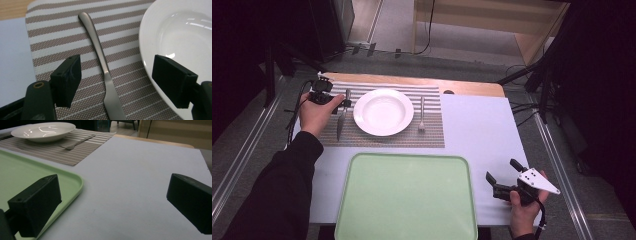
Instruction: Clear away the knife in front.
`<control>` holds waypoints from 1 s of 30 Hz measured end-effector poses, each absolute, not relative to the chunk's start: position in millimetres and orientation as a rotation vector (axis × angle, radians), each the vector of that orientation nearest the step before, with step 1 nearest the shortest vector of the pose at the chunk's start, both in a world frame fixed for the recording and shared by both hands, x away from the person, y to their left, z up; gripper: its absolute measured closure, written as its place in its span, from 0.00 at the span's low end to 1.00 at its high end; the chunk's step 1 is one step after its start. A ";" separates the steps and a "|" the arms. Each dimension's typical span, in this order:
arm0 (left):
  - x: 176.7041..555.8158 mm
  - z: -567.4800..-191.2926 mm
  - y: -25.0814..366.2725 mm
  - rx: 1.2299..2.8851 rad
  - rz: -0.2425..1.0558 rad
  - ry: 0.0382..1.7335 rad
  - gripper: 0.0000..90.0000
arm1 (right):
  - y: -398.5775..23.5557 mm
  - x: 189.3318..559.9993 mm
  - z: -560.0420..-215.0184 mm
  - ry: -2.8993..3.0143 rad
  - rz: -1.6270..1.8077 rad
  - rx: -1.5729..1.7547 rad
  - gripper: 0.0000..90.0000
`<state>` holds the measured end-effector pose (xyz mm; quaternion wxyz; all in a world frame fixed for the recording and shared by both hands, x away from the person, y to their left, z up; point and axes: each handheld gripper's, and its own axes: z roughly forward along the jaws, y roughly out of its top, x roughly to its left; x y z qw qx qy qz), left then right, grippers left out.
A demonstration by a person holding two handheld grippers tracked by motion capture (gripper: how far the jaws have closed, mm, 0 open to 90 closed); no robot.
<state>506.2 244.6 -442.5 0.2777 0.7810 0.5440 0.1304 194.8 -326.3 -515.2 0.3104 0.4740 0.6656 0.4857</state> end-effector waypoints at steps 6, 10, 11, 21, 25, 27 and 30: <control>512.8 -445.4 242.4 2.103 0.349 1.505 0.35 | -325.9 194.9 -515.1 1.756 1.284 1.260 0.00; 516.5 -447.3 242.7 2.080 0.355 1.565 0.44 | -326.0 195.2 -515.1 1.759 1.280 1.259 0.00; 517.2 -448.0 242.5 2.078 0.353 1.571 0.45 | -326.0 195.2 -515.1 1.760 1.280 1.259 0.00; 524.0 -459.3 242.9 2.127 0.336 1.595 0.56 | -325.7 196.1 -515.6 1.765 1.271 1.268 0.00; 524.9 -463.0 240.5 2.149 0.343 1.583 0.66 | -325.8 196.3 -515.7 1.766 1.270 1.270 0.00; 525.3 -464.9 238.5 2.154 0.342 1.593 0.68 | -326.2 196.4 -515.8 1.768 1.269 1.269 0.00; 525.8 -467.5 235.1 2.179 0.348 1.589 0.75 | -325.7 196.5 -515.9 1.764 1.273 1.278 0.00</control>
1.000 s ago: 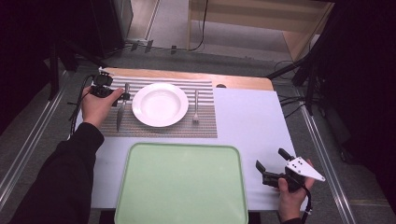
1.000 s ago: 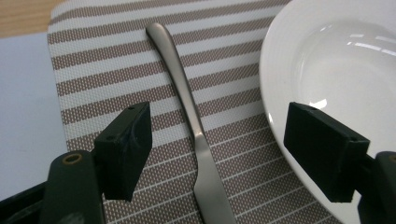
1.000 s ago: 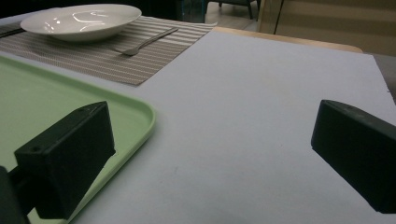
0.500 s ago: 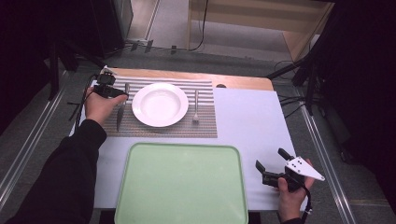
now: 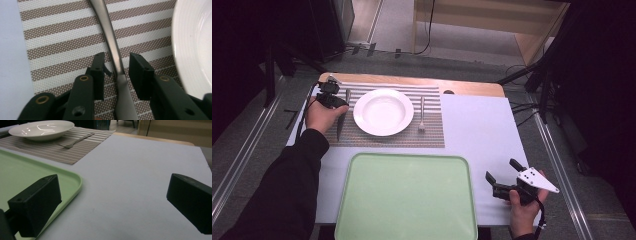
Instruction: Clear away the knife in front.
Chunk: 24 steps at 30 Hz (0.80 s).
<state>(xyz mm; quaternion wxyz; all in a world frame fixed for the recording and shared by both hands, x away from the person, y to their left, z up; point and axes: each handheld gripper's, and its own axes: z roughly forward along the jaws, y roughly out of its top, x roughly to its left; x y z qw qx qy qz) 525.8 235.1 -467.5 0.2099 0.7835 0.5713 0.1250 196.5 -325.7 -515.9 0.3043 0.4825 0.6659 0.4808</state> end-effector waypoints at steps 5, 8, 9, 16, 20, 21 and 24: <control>526.6 -472.1 229.4 2.201 0.371 1.589 0.77 | -325.8 197.1 -516.1 1.763 1.269 1.280 0.00; 525.6 -471.8 225.6 2.233 0.418 1.594 0.83 | -325.6 197.2 -516.2 1.765 1.265 1.281 0.00; 525.1 -472.2 224.3 2.226 0.427 1.606 0.83 | -325.6 197.4 -516.2 1.763 1.265 1.281 0.00; 527.5 -472.6 224.9 2.205 0.403 1.635 0.86 | -325.4 197.5 -516.3 1.769 1.263 1.278 0.00; 528.5 -472.9 229.7 2.189 0.368 1.629 0.86 | -325.7 197.6 -516.3 1.769 1.268 1.280 0.00; 528.7 -472.6 229.7 2.184 0.362 1.636 0.86 | -325.7 197.6 -516.3 1.769 1.268 1.280 0.00; 529.2 -472.4 229.3 2.188 0.360 1.638 0.87 | -325.5 198.4 -516.5 1.772 1.264 1.272 0.00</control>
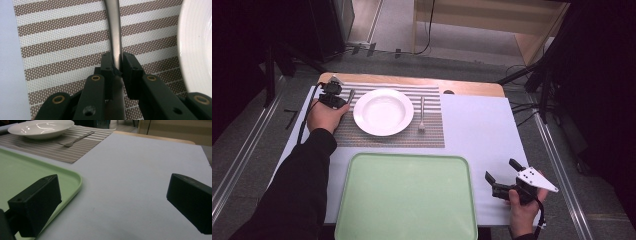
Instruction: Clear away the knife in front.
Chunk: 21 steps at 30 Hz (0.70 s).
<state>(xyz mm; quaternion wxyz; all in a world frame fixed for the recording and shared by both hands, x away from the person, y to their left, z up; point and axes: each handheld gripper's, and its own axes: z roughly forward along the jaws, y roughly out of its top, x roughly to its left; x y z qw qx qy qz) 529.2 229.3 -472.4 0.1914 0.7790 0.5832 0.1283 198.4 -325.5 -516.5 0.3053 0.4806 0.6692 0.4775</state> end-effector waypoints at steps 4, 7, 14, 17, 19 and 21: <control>528.4 -472.4 230.7 2.230 0.367 1.569 0.88 | -325.8 198.1 -516.5 1.768 1.258 1.283 0.00; 526.9 -472.7 230.9 2.237 0.379 1.546 0.88 | -326.0 198.2 -516.6 1.767 1.258 1.285 0.00; 522.2 -469.6 222.1 2.274 0.389 1.479 0.88 | -326.4 198.0 -516.4 1.768 1.258 1.290 0.00; 518.7 -465.1 219.0 2.271 0.417 1.452 0.88 | -326.5 198.0 -516.3 1.765 1.260 1.288 0.00; 516.5 -460.7 219.2 2.262 0.431 1.443 0.88 | -326.5 198.0 -516.3 1.764 1.262 1.290 0.00; 514.6 -456.6 219.9 2.256 0.437 1.434 0.88 | -326.5 198.0 -516.3 1.762 1.264 1.292 0.00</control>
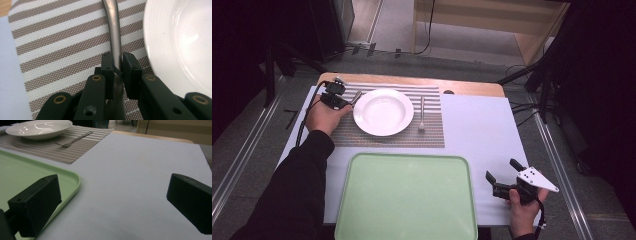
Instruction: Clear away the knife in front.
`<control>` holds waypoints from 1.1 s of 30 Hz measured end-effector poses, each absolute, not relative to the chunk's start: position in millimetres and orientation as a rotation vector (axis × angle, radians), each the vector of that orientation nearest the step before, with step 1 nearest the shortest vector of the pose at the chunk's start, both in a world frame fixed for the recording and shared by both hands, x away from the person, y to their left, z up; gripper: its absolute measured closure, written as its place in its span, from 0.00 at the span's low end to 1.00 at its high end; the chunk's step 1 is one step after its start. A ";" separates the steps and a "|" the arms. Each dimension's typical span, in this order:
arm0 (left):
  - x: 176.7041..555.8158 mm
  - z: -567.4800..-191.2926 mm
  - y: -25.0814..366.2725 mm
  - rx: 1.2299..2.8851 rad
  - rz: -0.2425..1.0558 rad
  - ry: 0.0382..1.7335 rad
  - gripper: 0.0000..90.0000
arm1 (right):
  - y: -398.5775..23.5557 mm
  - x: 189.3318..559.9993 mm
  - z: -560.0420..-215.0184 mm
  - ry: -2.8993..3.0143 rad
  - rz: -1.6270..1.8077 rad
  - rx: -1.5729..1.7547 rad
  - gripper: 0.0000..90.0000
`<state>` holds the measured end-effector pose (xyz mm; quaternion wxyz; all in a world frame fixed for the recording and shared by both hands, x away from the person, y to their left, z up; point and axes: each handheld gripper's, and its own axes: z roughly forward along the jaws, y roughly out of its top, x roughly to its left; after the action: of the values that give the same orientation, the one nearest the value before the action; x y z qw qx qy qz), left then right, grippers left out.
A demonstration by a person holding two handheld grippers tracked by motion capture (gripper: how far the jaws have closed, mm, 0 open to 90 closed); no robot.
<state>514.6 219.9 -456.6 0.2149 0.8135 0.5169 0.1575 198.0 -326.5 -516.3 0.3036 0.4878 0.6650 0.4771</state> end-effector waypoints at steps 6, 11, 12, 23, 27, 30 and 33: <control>507.0 -445.8 226.0 2.222 0.466 1.415 0.88 | -326.4 198.1 -516.3 1.763 1.262 1.293 0.00; 499.4 -442.7 229.9 2.207 0.463 1.402 0.88 | -326.3 198.1 -516.3 1.763 1.259 1.292 0.00; 497.5 -441.7 230.9 2.205 0.457 1.392 0.88 | -326.4 198.1 -516.3 1.763 1.258 1.291 0.00; 475.6 -433.5 226.2 2.200 0.444 1.311 0.88 | -325.7 197.8 -516.1 1.756 1.259 1.293 0.00; 469.0 -432.3 222.2 2.209 0.441 1.284 0.88 | -325.9 197.7 -516.1 1.759 1.254 1.289 0.00; 463.8 -430.0 219.1 2.213 0.443 1.258 0.88 | -325.8 197.7 -516.1 1.758 1.253 1.290 0.00; 458.2 -428.7 215.2 2.211 0.437 1.241 0.88 | -325.8 197.7 -516.1 1.758 1.253 1.290 0.00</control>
<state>458.2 215.2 -428.7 0.2805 0.8249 0.4628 0.1630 197.7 -325.8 -516.1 0.3082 0.4880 0.6650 0.4739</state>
